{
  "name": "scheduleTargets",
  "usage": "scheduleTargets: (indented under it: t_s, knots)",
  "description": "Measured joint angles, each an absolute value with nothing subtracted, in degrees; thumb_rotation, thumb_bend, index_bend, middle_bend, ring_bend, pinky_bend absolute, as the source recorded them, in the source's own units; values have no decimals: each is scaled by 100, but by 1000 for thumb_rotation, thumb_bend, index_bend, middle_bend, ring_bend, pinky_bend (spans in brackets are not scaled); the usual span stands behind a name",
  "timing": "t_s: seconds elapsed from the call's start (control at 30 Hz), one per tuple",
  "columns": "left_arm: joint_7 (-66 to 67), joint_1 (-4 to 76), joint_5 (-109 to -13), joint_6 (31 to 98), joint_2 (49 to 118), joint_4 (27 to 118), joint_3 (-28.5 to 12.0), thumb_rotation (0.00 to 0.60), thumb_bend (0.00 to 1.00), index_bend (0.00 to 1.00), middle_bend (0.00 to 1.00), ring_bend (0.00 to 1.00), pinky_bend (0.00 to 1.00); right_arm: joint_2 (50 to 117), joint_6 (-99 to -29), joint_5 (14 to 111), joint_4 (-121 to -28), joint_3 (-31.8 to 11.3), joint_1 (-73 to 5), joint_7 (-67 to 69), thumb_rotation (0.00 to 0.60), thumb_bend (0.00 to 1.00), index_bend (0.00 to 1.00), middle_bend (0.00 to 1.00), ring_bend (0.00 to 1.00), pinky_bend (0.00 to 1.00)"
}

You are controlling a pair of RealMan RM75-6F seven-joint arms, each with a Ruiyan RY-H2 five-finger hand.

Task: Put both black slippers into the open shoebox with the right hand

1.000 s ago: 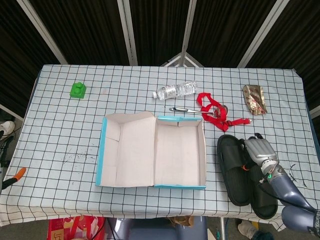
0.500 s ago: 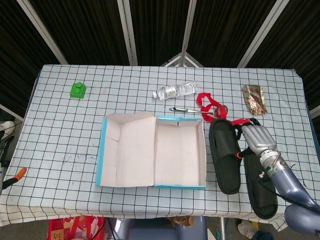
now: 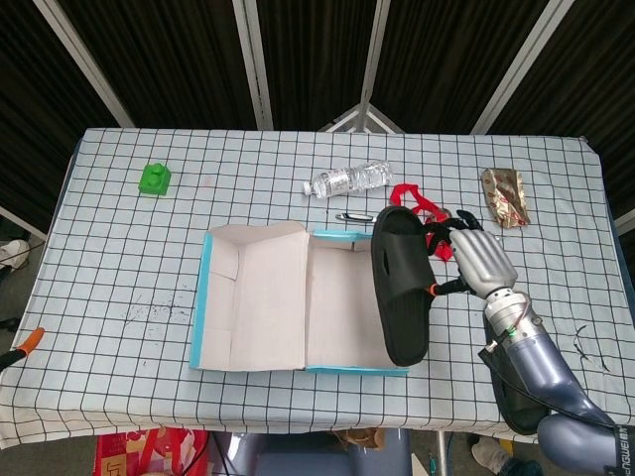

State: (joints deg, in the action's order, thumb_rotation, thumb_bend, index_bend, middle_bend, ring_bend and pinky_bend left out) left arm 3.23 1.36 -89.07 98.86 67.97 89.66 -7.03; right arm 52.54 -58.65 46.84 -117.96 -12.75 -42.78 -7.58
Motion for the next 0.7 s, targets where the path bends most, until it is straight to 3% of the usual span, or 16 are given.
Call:
scheduleTargets:
  t_s: [0.43,0.7]
  knots:
    - [61,173,-8967,9965,6893,8716,-761,600,72,133,0,0,99,6504,-6913,3988,-11907,-1664,-4466,-1102,600,415,587,485,240,64]
    - [26,186,-8876,9901,6885,8707,-784,600,72,133,0,0,99,7324,-7202,4043,-11489,-1733,-4577,-1231,600,414,588,485,245,64]
